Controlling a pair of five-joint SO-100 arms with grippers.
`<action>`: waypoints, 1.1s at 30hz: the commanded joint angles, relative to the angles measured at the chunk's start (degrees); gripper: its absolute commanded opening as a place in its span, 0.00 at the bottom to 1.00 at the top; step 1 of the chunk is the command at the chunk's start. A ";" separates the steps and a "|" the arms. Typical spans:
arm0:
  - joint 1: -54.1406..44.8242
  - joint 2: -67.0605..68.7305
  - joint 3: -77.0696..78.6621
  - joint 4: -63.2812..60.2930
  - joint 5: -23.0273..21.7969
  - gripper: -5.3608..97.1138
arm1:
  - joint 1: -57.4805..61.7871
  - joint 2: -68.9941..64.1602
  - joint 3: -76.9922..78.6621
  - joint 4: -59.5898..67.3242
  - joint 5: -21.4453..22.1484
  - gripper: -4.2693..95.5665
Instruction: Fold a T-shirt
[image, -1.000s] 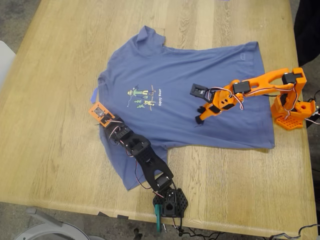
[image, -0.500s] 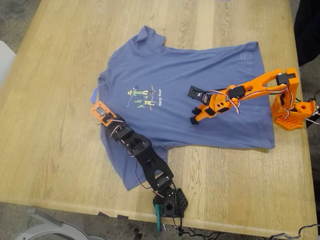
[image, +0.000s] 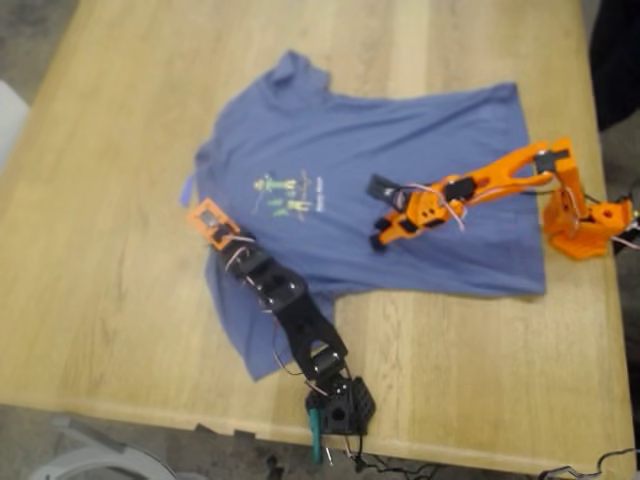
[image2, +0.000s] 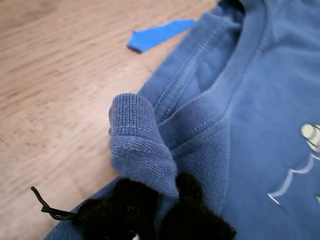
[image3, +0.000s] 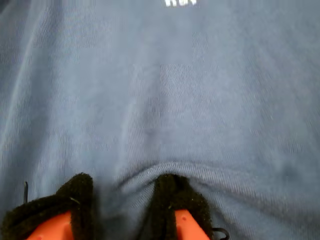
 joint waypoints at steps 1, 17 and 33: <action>4.04 9.23 1.05 -0.35 -0.62 0.05 | 1.05 -3.60 -7.29 2.37 0.18 0.26; 14.59 32.08 18.54 -1.76 -1.05 0.05 | 6.06 -12.66 -19.69 11.43 -0.44 0.04; 45.53 46.67 18.81 -1.23 -0.88 0.05 | 19.42 -12.30 -23.29 14.59 0.26 0.04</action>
